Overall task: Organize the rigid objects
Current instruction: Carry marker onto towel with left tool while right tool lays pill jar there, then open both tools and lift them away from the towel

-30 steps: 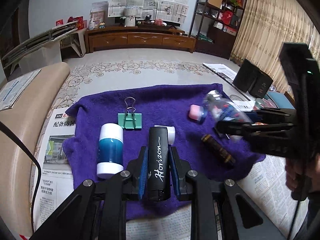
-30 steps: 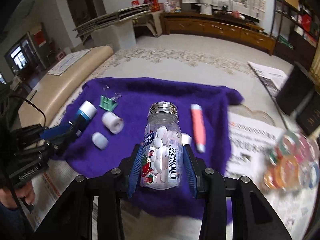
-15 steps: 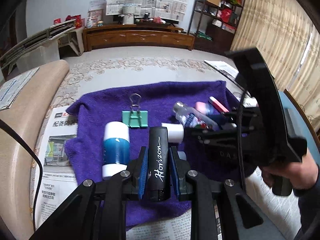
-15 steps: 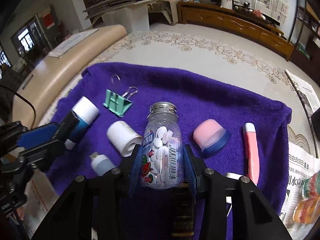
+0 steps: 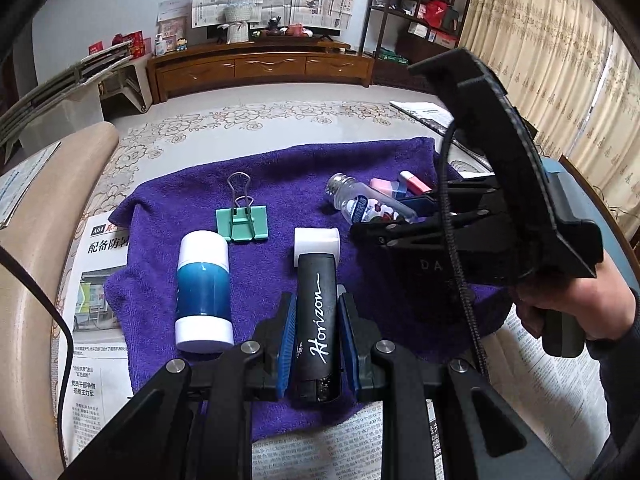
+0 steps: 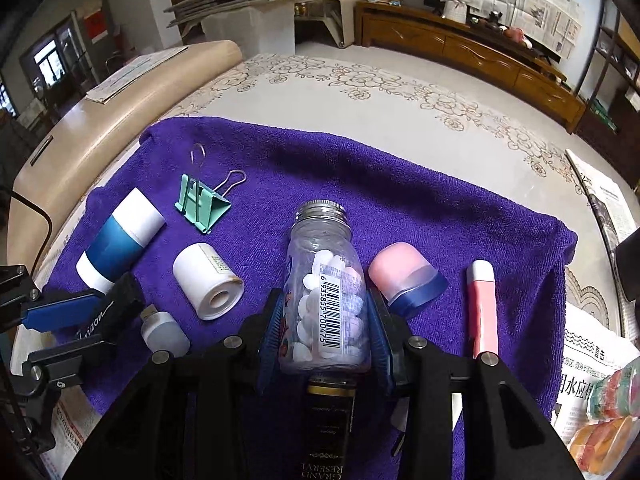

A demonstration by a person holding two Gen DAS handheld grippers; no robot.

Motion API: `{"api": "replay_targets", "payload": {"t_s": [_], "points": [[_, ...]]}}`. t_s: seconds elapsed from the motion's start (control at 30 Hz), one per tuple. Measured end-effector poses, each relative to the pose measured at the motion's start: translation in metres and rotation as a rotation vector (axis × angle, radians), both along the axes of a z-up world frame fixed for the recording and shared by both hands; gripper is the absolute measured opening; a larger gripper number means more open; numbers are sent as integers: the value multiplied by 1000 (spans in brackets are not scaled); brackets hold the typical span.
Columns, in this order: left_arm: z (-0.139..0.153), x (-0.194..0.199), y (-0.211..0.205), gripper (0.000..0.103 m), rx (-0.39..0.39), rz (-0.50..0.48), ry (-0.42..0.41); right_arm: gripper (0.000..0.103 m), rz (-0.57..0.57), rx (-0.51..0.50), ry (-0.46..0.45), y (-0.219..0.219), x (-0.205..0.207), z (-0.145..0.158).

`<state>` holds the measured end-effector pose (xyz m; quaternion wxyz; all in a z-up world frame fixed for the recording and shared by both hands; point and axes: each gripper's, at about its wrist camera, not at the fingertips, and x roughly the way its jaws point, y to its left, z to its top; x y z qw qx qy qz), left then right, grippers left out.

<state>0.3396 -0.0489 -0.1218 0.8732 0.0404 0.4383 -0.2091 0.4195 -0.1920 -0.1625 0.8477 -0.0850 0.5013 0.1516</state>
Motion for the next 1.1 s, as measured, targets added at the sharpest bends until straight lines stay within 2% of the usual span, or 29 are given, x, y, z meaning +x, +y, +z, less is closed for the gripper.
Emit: {"api": "replay_targets", "payload": {"t_s": [0.17,0.23,0.3,0.33,0.37,0.6,0.7,0.77,1.1], "points": [[3,1,-6,21,-4,-9,-4,42,2,36,4,-5,-7,5],[3,4,-11,21,-5,-17,-4,48,4,70,10,-10,-13,9],[2,5,-19,21,-12,-30,0,58,0,98,-1,-17,-21,17],[2,6,-24,21,-14,-41,2,66,-10,106,-8,-22,-25,22],[1,7,-30,21,-11,-48,2,67,-20,113,-18,-27,-29,26],[-14,13,-66,21,35,-111,40,67,-110,102,-53,-74,-68,48],[-20,13,-76,21,102,-126,43,67,-135,107,-68,-89,-87,56],[-24,11,-79,21,131,-128,49,67,-151,112,-77,-98,-97,60],[-27,12,-81,22,171,-126,57,67,-215,179,-87,-132,-155,67]]}}
